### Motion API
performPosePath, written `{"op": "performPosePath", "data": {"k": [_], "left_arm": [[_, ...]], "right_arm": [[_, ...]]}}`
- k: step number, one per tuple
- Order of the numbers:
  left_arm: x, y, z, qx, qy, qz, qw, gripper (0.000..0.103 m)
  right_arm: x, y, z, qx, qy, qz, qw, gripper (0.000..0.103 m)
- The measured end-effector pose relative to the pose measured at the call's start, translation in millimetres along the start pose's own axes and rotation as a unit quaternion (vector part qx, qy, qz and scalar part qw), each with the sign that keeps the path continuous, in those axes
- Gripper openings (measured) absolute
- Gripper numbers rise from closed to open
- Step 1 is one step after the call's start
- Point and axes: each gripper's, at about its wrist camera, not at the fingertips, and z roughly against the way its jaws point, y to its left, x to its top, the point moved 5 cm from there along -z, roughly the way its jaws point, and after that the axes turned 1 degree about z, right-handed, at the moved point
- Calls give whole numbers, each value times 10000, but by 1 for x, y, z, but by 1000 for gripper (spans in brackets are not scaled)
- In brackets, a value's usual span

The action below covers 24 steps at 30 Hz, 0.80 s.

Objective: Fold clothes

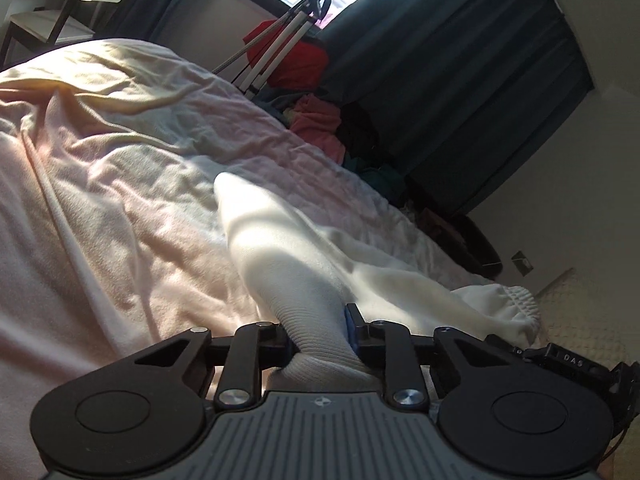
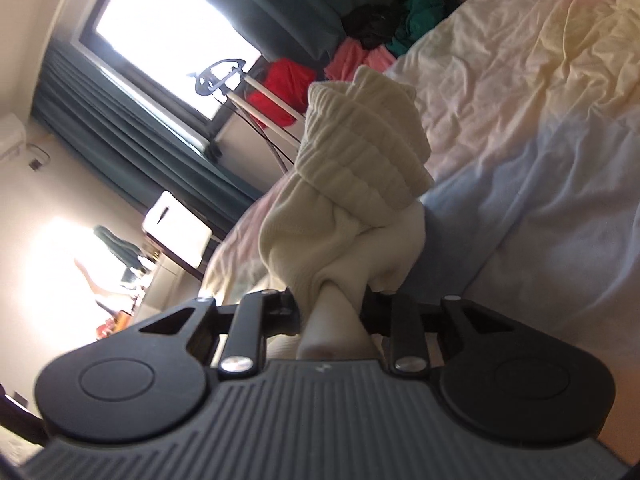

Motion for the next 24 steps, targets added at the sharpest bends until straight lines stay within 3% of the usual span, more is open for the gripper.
{"op": "performPosePath", "data": {"k": [6, 12, 19, 22, 24], "left_arm": [[35, -74, -39, -468, -250, 54, 9986, 23], [52, -188, -155, -835, 128, -516, 9951, 23], [39, -301, -319, -1144, 538, -939, 9875, 24], [15, -311, -375, -1016, 719, -1206, 9849, 24], [-1, -307, -405, -910, 886, -1332, 9829, 24]], "right_arm": [[64, -2, 31, -12, -488, -16, 9988, 27], [170, -52, 63, -381, -1046, -163, 9937, 27], [289, -132, 89, -1129, -1744, -414, 9773, 27], [312, -169, 85, -1305, -1945, -624, 9702, 27], [307, -194, 73, -1503, -1869, -700, 9683, 27]]}}
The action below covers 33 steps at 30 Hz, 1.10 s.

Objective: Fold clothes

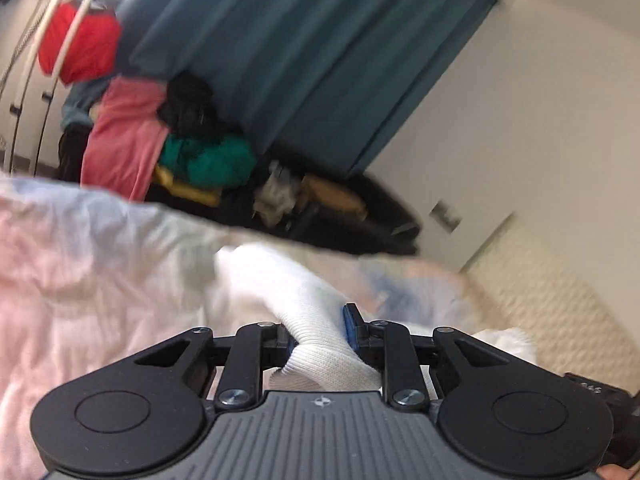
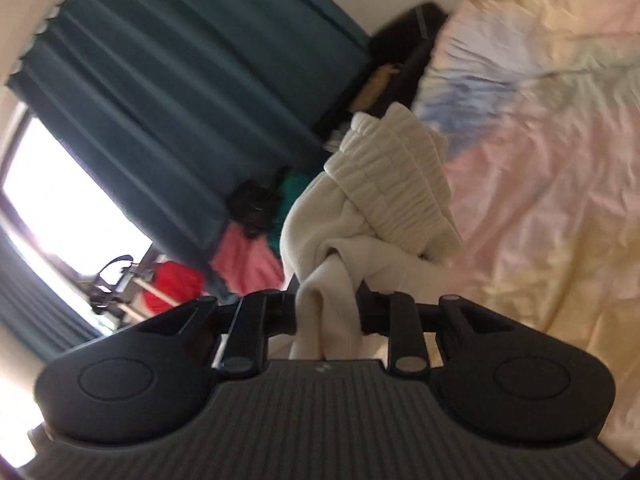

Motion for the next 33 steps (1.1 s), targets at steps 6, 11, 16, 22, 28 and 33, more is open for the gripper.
{"op": "performPosePath", "data": {"k": [6, 11, 16, 22, 28, 33], "left_arm": [[-58, 57, -40, 181, 708, -254, 9970, 24], [-92, 92, -23, 211, 1048, -438, 9933, 26], [-92, 89, 4, 487, 1041, -542, 9919, 31], [-57, 50, 73, 832, 863, -923, 9885, 31], [-39, -7, 158, 789, 563, -1471, 9844, 48], [-50, -53, 224, 747, 610, -1857, 9779, 63]], "right_arm": [[-52, -57, -25, -184, 509, 16, 9985, 27], [-122, -101, -8, -453, 850, -231, 9951, 28], [-147, -109, 10, -840, 893, -591, 9907, 41], [-125, -67, 52, -1765, 1034, 252, 9785, 41], [-113, -30, 114, -1705, 998, 708, 9777, 41], [-108, 10, 164, -1549, 668, 1296, 9771, 41]]}}
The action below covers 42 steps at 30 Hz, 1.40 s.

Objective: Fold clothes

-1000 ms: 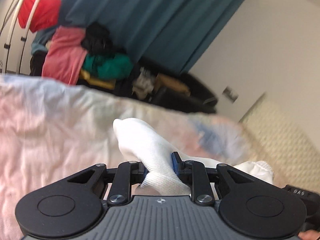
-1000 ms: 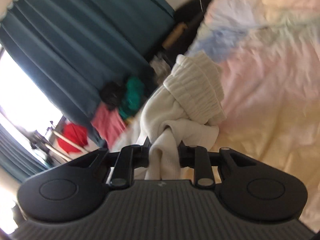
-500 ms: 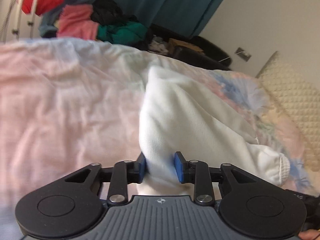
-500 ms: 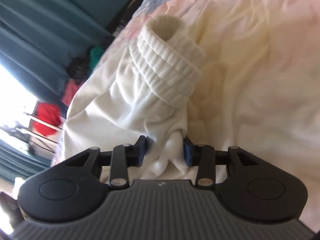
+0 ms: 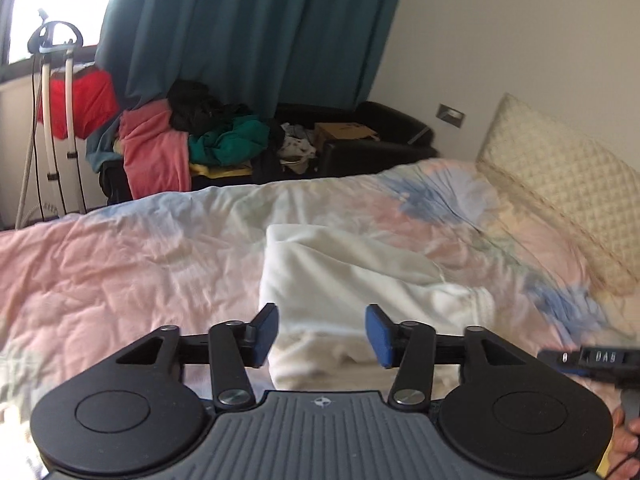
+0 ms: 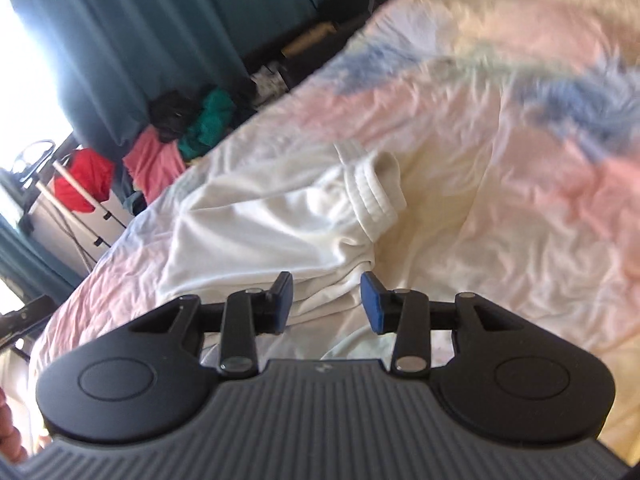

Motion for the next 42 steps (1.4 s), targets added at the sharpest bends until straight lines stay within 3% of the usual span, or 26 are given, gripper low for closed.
{"op": "performPosePath", "data": {"k": [2, 4, 7, 15, 24, 35, 42], "left_arm": [[-4, -15, 28, -67, -99, -196, 9997, 83], [-10, -27, 54, -28, -298, -389, 9988, 95], [-25, -41, 86, 19, -585, -645, 9962, 100], [-66, -52, 145, 73, -1078, -604, 9923, 102], [-99, -39, 174, 454, -1285, -695, 9882, 102], [-121, -6, 158, 657, -1339, -446, 9878, 102], [-132, -6, 133, 693, -1123, -508, 9900, 102]], "right_arm": [[-3, 12, 23, 87, -130, 263, 9995, 45], [-7, 24, 49, 125, -307, 523, 9981, 64], [-16, 42, 84, 255, -645, 933, 9932, 85], [-54, 77, 135, 551, -1137, 1459, 9812, 83], [-102, 92, 125, 551, -1319, 1534, 9778, 83], [-131, 107, 95, 209, -1636, 1930, 9672, 83], [-131, 101, 80, 28, -1480, 1814, 9722, 83]]}}
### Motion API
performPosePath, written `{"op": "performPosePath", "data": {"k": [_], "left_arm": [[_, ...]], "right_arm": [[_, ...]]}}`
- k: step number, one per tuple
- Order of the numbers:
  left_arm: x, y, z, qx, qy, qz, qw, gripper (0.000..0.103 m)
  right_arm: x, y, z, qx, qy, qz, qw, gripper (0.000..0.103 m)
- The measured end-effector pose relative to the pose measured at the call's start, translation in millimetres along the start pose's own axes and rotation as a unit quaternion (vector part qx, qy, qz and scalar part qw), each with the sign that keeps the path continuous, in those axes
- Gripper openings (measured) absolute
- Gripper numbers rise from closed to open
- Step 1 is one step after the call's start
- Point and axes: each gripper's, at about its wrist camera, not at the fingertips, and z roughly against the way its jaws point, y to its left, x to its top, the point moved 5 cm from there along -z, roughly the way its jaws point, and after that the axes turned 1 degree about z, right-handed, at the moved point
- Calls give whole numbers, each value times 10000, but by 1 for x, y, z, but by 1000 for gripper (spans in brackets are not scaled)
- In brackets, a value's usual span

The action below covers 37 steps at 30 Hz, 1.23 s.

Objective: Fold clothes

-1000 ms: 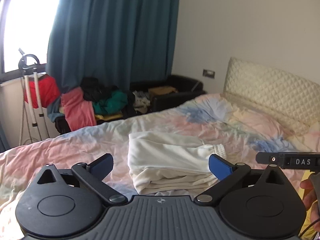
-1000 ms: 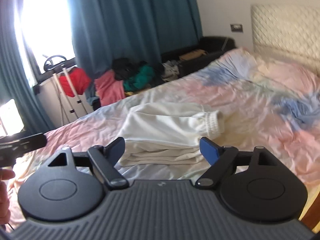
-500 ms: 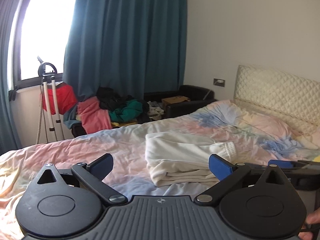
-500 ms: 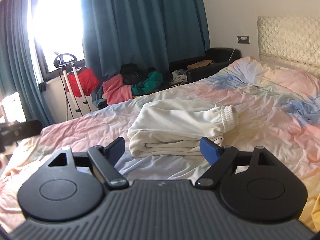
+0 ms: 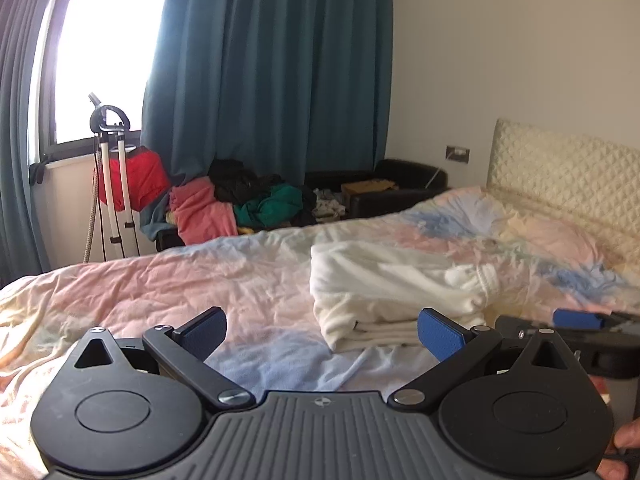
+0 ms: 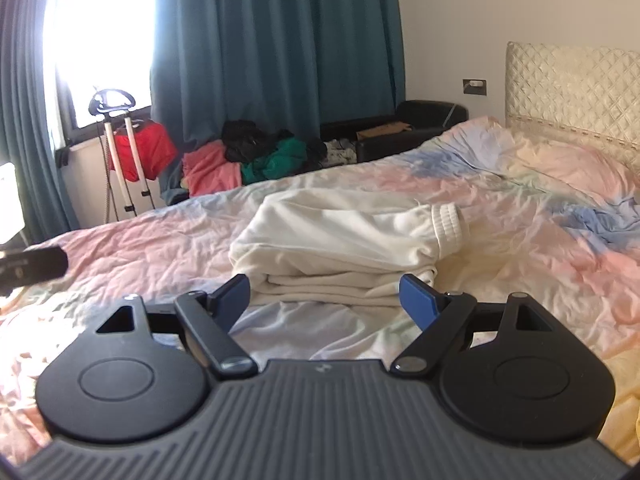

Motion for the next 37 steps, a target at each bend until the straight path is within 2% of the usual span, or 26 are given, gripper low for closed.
{"op": "performPosePath", "data": {"k": [8, 37], "left_arm": [[-7, -9, -4, -7, 49, -74, 10000, 102], [-7, -9, 9, 126, -5, -144, 9998, 103]], "right_arm": [[-4, 4, 3, -74, -37, 155, 9998, 83], [-3, 3, 10, -178, -109, 106, 9997, 83]]}}
